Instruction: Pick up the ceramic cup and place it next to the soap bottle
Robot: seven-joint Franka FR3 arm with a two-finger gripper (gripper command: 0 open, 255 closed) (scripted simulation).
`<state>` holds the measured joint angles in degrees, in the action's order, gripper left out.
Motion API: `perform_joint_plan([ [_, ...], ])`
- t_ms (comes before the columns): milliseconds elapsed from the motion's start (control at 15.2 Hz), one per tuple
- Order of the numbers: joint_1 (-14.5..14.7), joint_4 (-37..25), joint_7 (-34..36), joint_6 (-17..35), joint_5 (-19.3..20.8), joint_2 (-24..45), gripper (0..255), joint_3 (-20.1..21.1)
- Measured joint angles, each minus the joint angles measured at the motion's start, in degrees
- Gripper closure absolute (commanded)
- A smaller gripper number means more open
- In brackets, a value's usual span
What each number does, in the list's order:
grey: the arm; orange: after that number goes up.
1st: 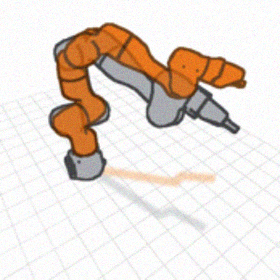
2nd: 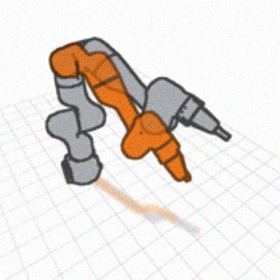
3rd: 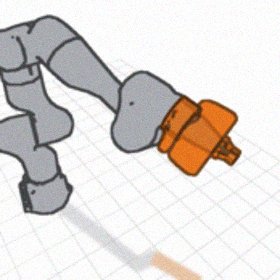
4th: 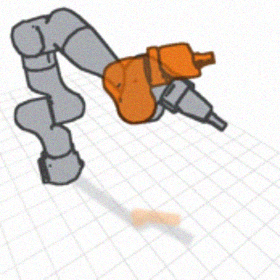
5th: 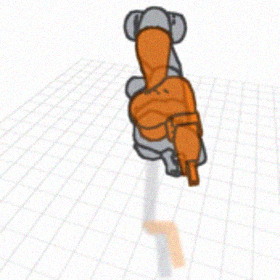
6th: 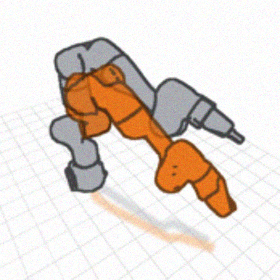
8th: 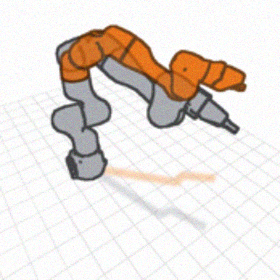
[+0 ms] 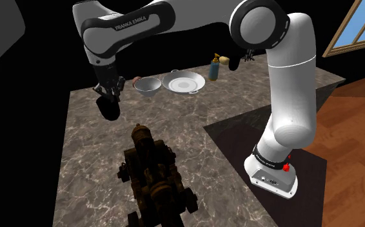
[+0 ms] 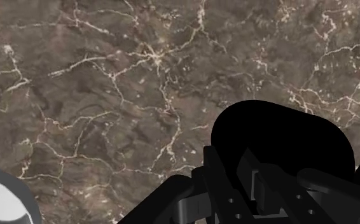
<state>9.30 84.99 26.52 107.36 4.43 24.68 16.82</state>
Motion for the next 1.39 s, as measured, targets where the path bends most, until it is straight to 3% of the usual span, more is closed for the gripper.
perform_joint_plan([
  [1386,1.19,-17.00,0.18,-16.42,0.03,0.52,255,0.33],
])
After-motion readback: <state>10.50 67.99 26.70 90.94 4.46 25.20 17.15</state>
